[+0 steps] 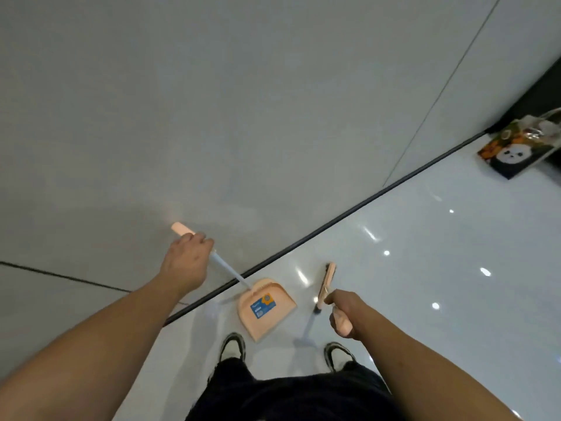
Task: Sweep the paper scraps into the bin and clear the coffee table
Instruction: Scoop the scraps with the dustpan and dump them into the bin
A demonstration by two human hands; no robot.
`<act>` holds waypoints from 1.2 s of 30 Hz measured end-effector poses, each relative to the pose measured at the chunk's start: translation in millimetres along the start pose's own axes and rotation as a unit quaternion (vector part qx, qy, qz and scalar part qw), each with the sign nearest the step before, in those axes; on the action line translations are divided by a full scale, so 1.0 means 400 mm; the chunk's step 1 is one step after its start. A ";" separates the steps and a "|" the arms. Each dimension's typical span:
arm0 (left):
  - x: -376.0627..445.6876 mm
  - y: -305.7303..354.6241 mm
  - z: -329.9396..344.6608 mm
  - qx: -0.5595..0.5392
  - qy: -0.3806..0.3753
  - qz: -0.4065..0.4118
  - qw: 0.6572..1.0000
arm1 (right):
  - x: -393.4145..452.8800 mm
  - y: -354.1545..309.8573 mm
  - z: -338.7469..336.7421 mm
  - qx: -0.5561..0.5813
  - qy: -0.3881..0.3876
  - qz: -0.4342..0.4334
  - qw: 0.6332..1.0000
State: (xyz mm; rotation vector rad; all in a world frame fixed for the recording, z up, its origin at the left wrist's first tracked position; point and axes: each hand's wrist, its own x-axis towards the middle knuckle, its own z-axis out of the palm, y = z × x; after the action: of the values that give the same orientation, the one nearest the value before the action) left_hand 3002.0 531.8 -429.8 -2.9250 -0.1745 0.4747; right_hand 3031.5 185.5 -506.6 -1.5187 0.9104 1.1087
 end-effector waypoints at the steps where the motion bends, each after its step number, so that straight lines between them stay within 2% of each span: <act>1: 0.024 -0.035 0.011 0.035 -0.016 0.039 0.999 | -0.009 0.015 0.021 0.007 0.013 -0.001 1.000; 5: 0.093 -0.113 0.030 0.140 -0.061 0.119 0.981 | -0.072 0.129 0.112 0.026 0.096 0.011 0.995; 7: 0.117 -0.107 0.031 0.122 -0.060 0.171 0.976 | -0.109 0.189 0.154 0.045 0.126 0.026 0.991; 10: 0.139 -0.029 0.006 0.041 -0.013 0.258 0.965 | -0.148 0.272 0.203 0.093 0.152 0.030 0.983; 14: 0.077 0.152 -0.049 -0.035 0.033 0.349 0.936 | -0.191 0.380 0.217 0.200 0.179 0.028 0.963; 19: -0.055 0.391 -0.098 -0.023 0.069 0.451 0.890 | -0.254 0.567 0.162 0.319 0.231 0.015 0.919; 29: -0.497 0.878 -0.092 -0.028 -0.017 0.582 0.813 | -0.413 1.090 0.012 0.507 0.294 0.050 0.809; 34: -0.730 1.128 -0.050 0.072 0.026 0.678 0.731 | -0.465 1.329 -0.071 0.597 0.323 0.068 0.731; 36: -0.817 1.216 -0.037 0.086 0.049 0.703 0.704 | -0.490 1.412 -0.097 0.608 0.344 0.078 0.711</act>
State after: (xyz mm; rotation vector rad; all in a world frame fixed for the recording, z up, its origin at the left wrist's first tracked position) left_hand 2741.5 7.1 -409.0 -2.2510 2.0493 0.3986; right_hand 2453.5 30.7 -477.8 -0.6347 1.8019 -0.1871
